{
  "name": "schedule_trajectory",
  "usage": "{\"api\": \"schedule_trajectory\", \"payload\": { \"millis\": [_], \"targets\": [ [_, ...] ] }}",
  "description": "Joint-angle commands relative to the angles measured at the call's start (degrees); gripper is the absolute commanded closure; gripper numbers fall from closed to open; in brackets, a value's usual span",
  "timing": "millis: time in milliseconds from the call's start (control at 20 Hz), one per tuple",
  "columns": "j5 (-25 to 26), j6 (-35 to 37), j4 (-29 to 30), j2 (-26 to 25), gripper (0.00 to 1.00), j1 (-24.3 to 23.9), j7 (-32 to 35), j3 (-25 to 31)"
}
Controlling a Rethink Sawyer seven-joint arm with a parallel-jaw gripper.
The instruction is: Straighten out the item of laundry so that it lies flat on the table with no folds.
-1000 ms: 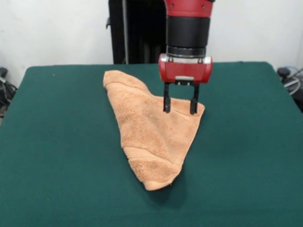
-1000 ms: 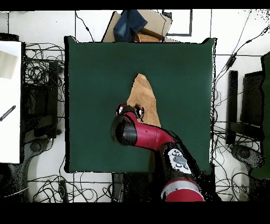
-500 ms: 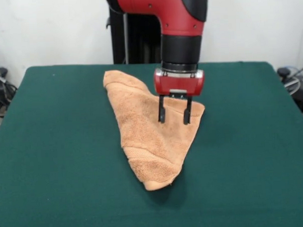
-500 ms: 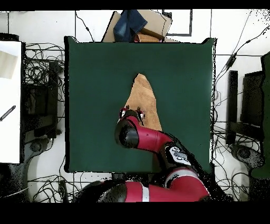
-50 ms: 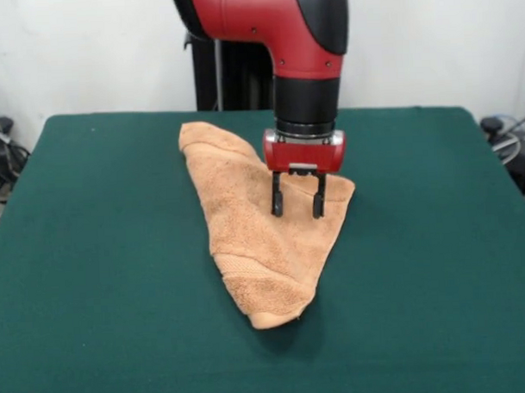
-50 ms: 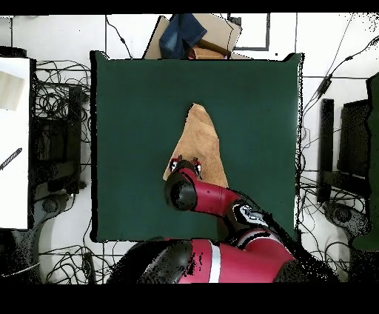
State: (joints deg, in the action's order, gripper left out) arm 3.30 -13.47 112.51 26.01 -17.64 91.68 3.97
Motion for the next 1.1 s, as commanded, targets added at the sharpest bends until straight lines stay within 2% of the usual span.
{"api": "schedule_trajectory", "payload": {
  "millis": [50, 200, 500, 750, 950, 1000, 1100],
  "targets": [
    [2.2, -5.0, -3.6, -3.0, 0.00, 1.6, 10.4, 4.3],
    [2.8, -6.3, -4.7, -4.1, 0.00, 1.7, 9.7, 4.1],
    [2.2, -16.7, -4.7, -7.5, 0.00, 4.9, 11.4, 1.2],
    [3.5, -21.0, -4.3, -8.1, 0.00, 3.9, 12.2, 2.1],
    [4.9, -21.5, -4.7, -8.4, 0.00, 3.0, 11.9, 2.9],
    [5.1, -22.5, -4.8, -8.5, 1.00, 3.1, 11.8, 2.7],
    [5.7, -23.2, -4.9, -8.7, 1.00, 2.8, 12.0, 3.0]
  ]
}}
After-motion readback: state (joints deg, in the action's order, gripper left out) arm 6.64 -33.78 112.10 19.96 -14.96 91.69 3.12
